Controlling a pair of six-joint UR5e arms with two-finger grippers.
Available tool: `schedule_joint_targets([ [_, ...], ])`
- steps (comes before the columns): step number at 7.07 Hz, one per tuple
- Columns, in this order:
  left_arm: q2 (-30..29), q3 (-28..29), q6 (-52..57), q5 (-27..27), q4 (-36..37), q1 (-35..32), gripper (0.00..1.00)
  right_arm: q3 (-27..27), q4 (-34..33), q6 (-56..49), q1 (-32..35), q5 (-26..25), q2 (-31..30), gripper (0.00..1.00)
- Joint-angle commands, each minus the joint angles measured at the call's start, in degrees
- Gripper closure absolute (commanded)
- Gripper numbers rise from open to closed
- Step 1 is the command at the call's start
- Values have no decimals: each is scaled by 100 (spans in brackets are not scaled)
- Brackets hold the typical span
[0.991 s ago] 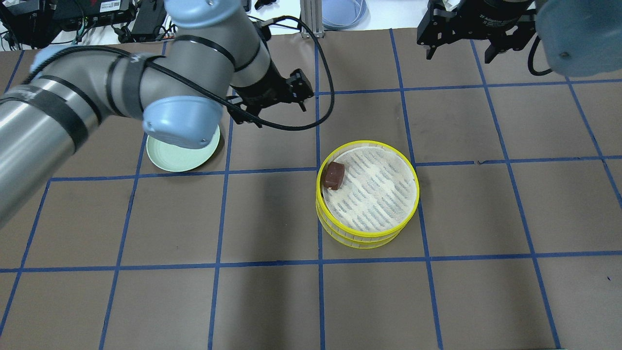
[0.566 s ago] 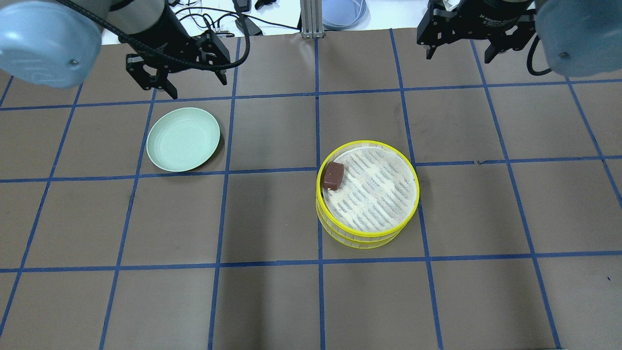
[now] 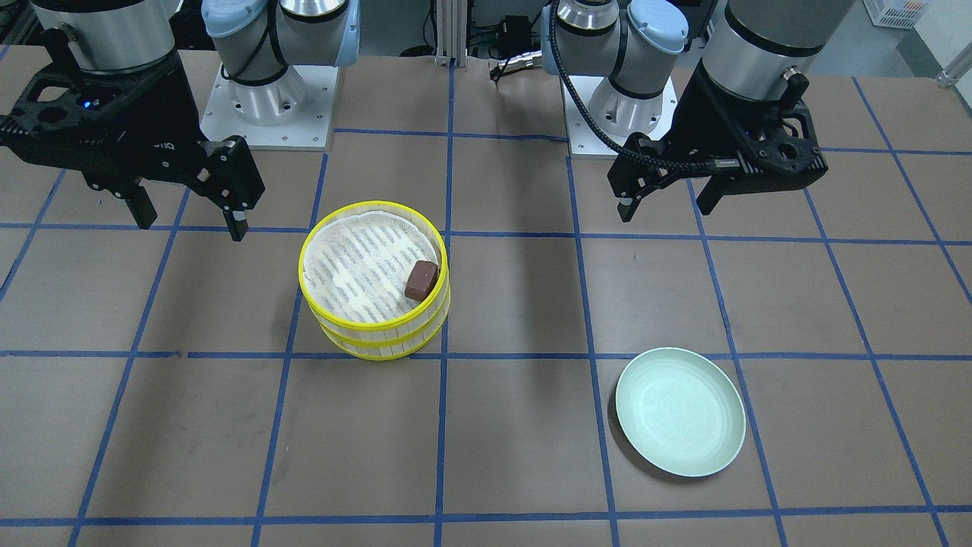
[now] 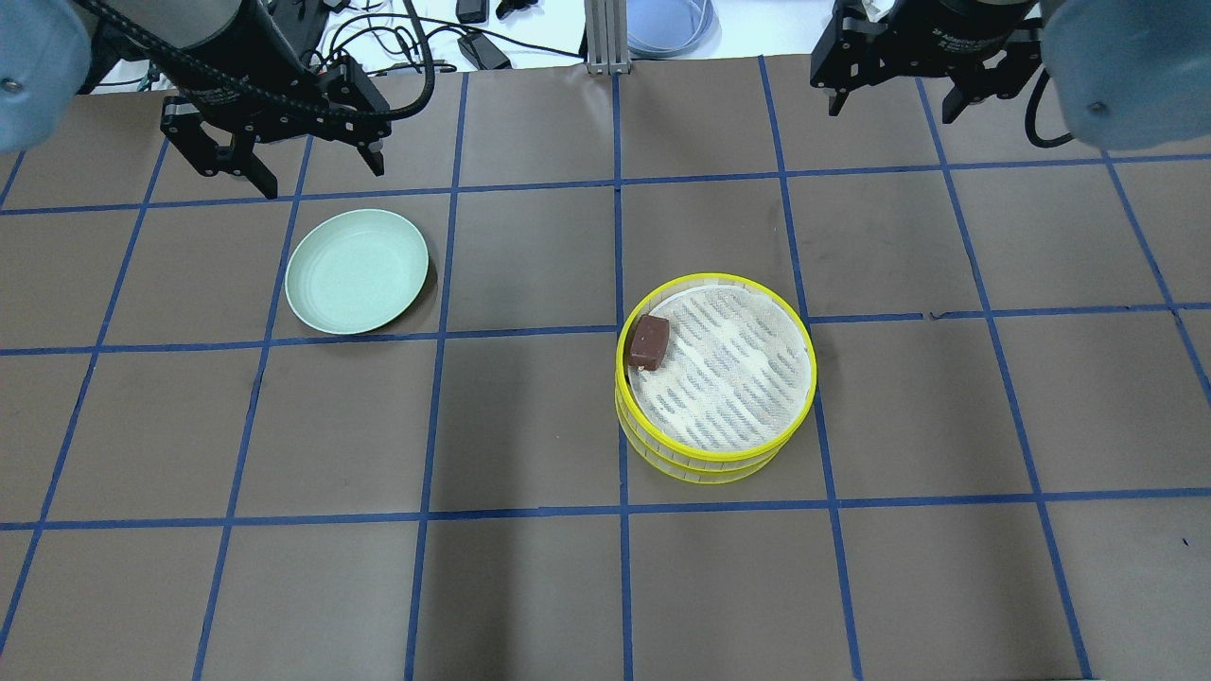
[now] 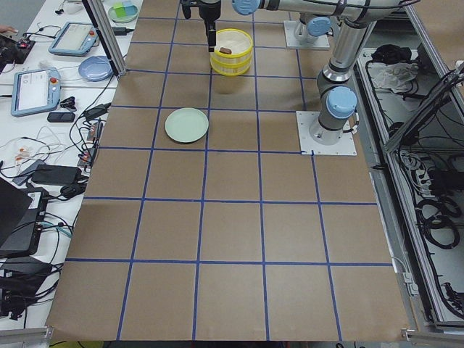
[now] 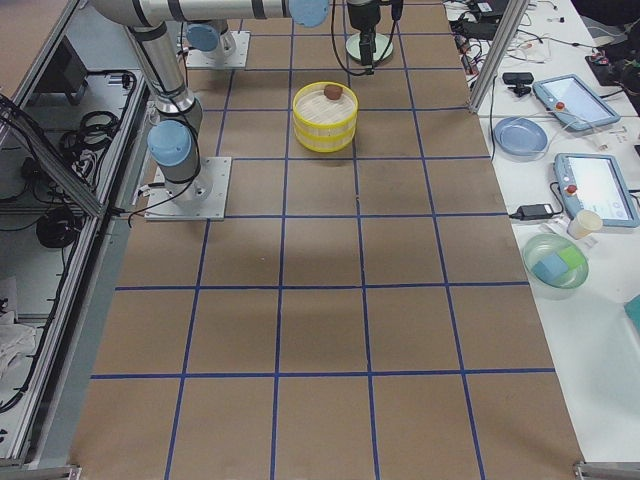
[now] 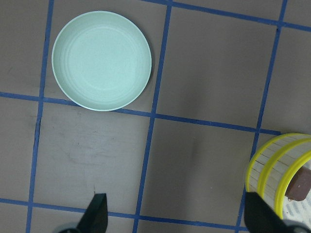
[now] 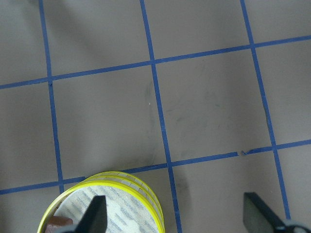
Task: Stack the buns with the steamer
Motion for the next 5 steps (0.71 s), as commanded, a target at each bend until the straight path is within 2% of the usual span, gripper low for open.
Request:
schedule_joint_targets([
  [1, -11, -14, 2, -15, -7, 10, 2, 0, 4, 0, 0, 3, 0, 0],
  [5, -20, -119, -7, 3, -7, 2, 1, 0, 4, 0, 0, 12, 0, 0],
])
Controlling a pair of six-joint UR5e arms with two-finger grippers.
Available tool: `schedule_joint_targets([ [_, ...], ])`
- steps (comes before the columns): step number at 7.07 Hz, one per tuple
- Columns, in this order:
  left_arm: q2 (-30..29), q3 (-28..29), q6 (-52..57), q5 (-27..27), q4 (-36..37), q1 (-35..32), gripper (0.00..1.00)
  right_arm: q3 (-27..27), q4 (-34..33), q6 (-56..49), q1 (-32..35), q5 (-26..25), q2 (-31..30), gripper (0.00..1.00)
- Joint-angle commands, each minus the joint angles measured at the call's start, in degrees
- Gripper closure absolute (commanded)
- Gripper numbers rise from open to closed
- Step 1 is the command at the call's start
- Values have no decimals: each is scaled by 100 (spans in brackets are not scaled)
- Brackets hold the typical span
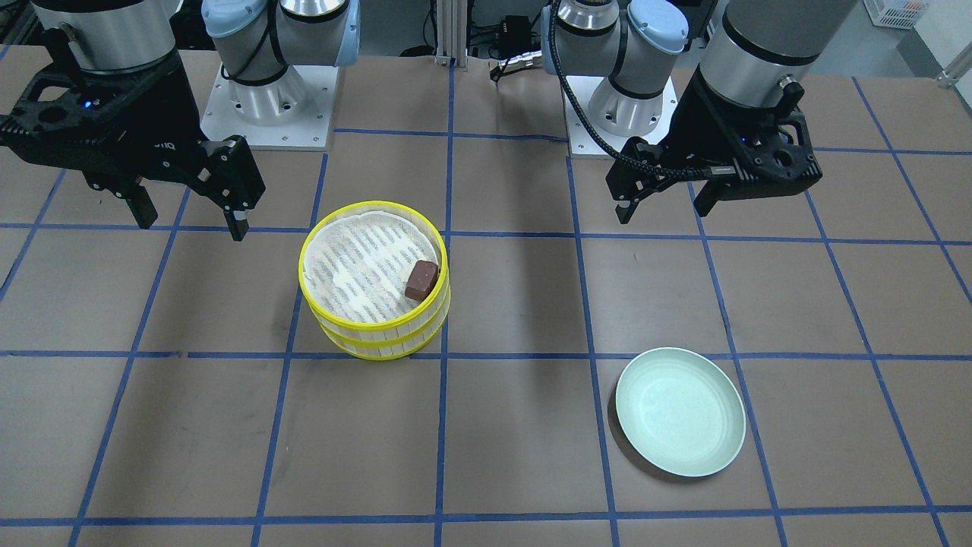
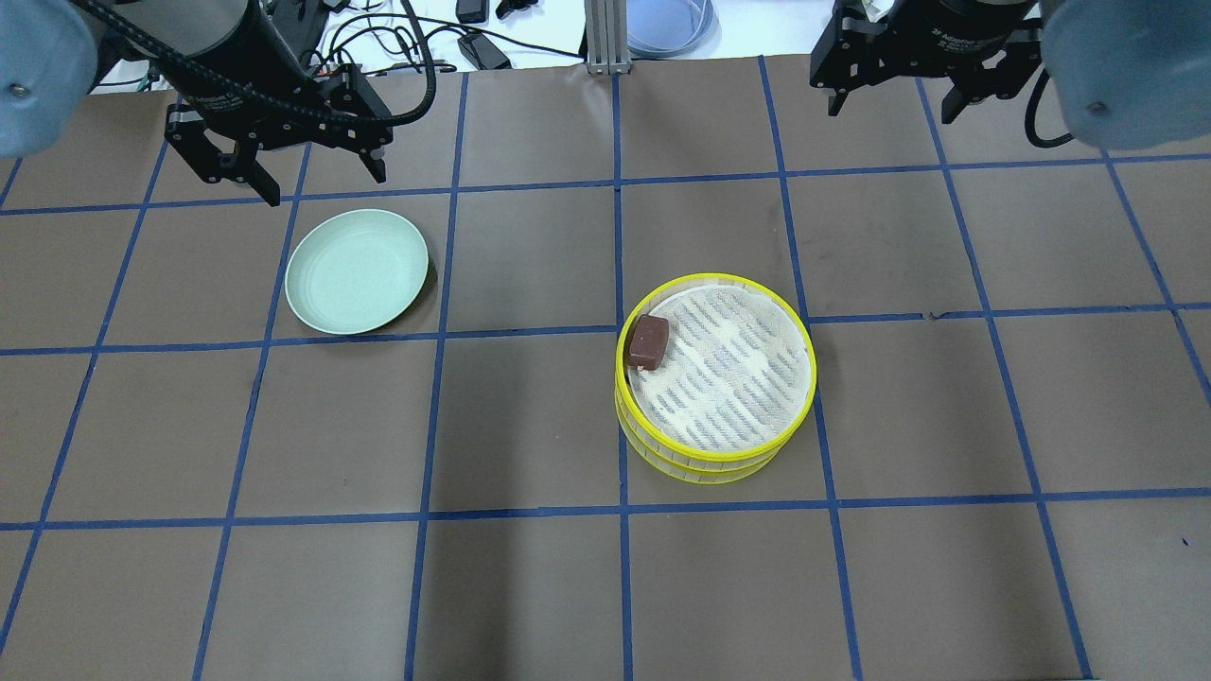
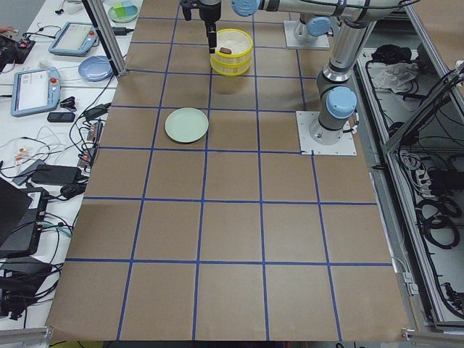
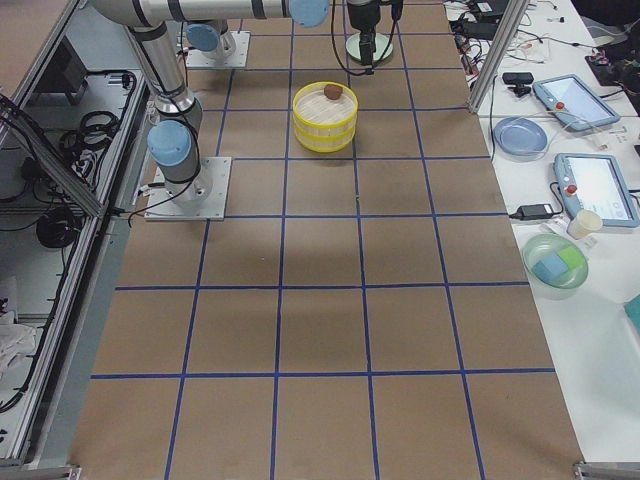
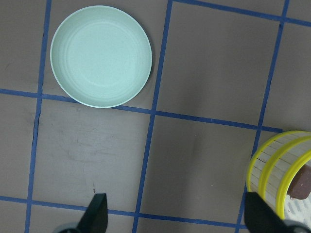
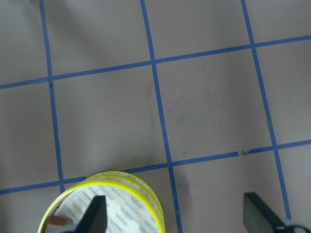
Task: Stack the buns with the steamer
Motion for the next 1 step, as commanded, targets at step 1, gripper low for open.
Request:
schedule_joint_targets([
  [1, -2, -45, 6, 3, 9, -4, 1, 0, 1, 0, 0, 3, 0, 0],
])
